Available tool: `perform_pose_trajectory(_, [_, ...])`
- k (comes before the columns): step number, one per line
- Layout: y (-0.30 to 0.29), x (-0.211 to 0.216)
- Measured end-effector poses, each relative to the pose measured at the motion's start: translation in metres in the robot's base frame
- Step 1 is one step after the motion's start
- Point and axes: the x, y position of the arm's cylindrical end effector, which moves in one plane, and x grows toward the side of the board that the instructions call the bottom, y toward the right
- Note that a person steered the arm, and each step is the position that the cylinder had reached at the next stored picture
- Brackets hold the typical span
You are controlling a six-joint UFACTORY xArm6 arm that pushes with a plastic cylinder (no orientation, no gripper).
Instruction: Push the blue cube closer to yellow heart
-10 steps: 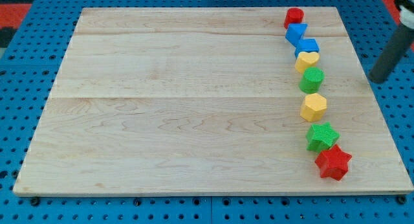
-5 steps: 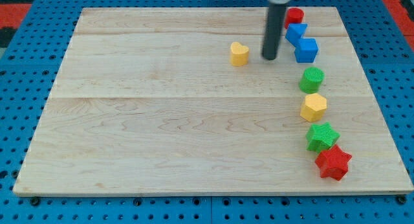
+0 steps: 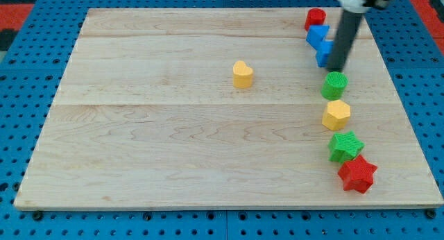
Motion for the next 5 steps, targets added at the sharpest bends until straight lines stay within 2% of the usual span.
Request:
perform_pose_trajectory(1, [0.031,-0.013])
perform_pose_trajectory(2, [0.002,-0.033])
perform_pose_trajectory(4, [-0.099,-0.029])
perform_pose_trajectory(5, [-0.078,-0.065])
